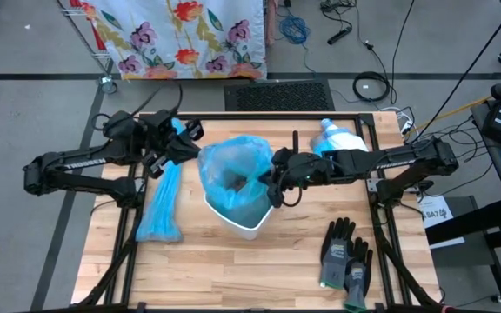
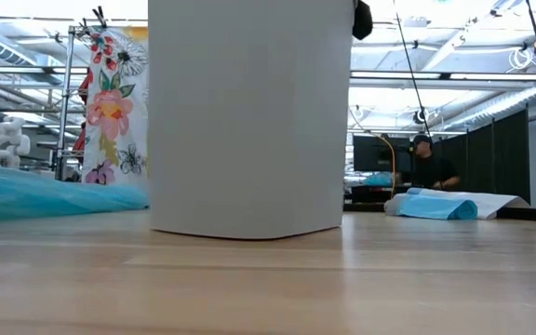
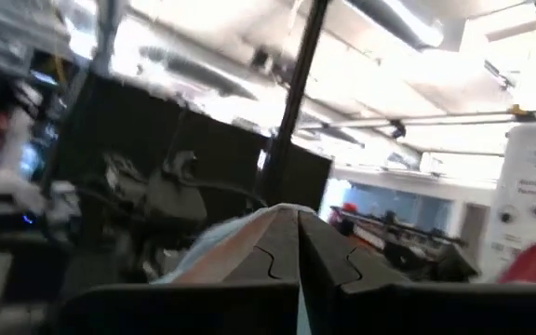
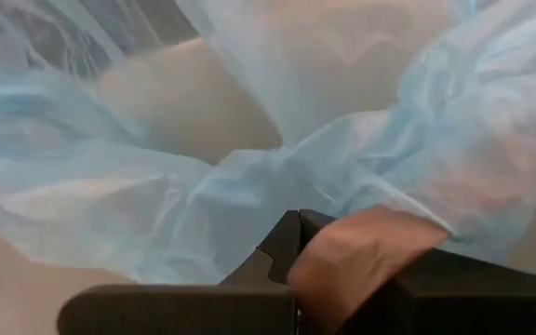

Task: Place trash/remove bag and relplace
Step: Remove the blue trash bag from the white trash bin

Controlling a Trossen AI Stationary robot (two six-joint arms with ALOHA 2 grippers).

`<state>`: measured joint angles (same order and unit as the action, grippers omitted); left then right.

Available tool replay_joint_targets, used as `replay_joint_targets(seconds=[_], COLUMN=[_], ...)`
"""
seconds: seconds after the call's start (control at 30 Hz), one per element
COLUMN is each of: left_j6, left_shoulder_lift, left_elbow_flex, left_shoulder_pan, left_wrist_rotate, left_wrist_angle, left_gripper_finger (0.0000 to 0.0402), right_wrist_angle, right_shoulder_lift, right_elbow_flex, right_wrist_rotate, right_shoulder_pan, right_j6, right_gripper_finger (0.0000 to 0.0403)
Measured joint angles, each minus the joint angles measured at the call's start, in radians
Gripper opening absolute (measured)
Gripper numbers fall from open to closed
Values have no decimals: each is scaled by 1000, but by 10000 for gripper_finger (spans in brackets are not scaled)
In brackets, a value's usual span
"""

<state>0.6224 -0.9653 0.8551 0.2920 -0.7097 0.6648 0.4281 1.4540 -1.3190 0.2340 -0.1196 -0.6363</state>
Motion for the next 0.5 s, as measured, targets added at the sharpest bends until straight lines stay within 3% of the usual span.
replay_joint_targets(seconds=[0.13, 0.27, 0.5], left_j6=[21, 4, -81], left_shoulder_lift=[0, -1, 3], left_elbow_flex=[0, 0, 0], left_shoulder_pan=[0, 2, 47], left_wrist_rotate=[-42, -45, 26], left_wrist_angle=[-115, -333, -583], left_gripper_finger=[0, 0, 0], right_wrist_angle=[-36, -81, -82], right_shoulder_lift=[2, 2, 2], right_elbow_flex=[0, 0, 0], right_wrist_rotate=[0, 0, 0], right_shoulder_pan=[0, 0, 0], right_j6=[47, 78, 80], right_gripper_finger=[0, 0, 0])
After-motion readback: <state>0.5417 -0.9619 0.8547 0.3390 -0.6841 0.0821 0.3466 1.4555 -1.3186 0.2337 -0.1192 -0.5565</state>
